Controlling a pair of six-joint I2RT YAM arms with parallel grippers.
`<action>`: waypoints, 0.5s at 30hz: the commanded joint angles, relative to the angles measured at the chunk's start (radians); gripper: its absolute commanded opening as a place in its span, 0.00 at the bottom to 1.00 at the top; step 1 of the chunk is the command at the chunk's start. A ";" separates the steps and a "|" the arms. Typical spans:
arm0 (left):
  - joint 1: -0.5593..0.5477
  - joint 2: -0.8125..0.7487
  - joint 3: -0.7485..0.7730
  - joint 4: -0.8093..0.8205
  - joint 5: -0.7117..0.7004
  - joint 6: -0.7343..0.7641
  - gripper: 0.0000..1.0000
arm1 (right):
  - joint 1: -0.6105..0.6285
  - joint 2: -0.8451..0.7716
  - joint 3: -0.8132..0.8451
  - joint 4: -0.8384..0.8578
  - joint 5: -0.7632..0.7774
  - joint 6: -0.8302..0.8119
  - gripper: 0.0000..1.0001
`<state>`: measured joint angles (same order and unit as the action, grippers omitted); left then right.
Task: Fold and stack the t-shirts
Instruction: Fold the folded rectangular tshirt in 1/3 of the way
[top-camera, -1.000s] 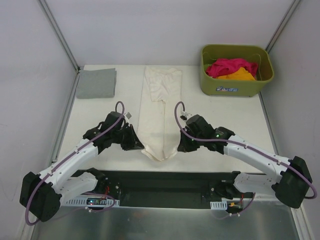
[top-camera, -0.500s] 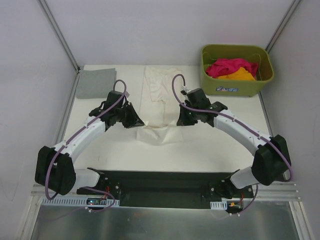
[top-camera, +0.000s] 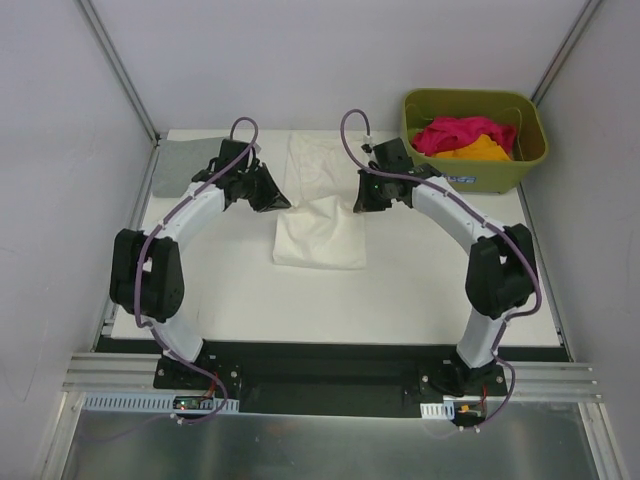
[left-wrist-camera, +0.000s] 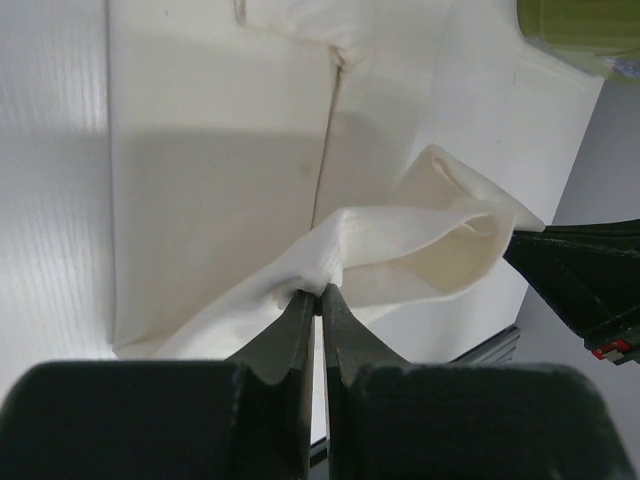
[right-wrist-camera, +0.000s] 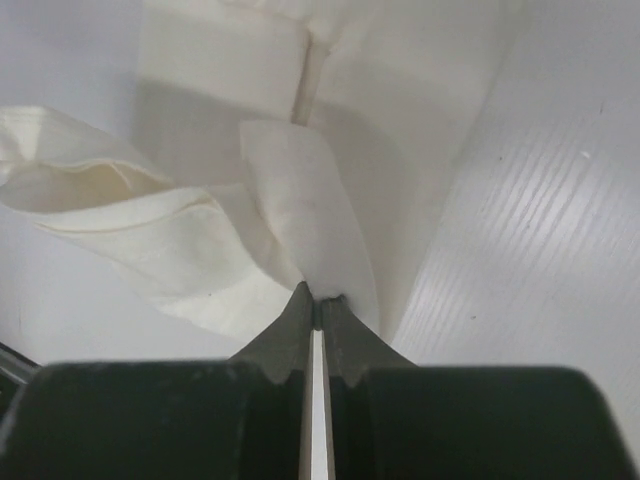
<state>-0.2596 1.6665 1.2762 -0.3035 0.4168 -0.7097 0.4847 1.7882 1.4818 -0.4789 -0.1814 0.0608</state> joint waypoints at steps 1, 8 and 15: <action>0.028 0.111 0.132 0.018 0.066 0.055 0.00 | -0.035 0.100 0.116 0.000 -0.010 -0.042 0.01; 0.049 0.278 0.264 0.018 0.093 0.076 0.00 | -0.074 0.235 0.227 0.020 -0.026 -0.053 0.01; 0.060 0.358 0.318 0.009 0.066 0.062 0.28 | -0.087 0.333 0.322 -0.018 -0.027 -0.085 0.30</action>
<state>-0.2073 2.0098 1.5288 -0.2962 0.4671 -0.6613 0.4004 2.0991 1.7241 -0.4763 -0.1997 0.0189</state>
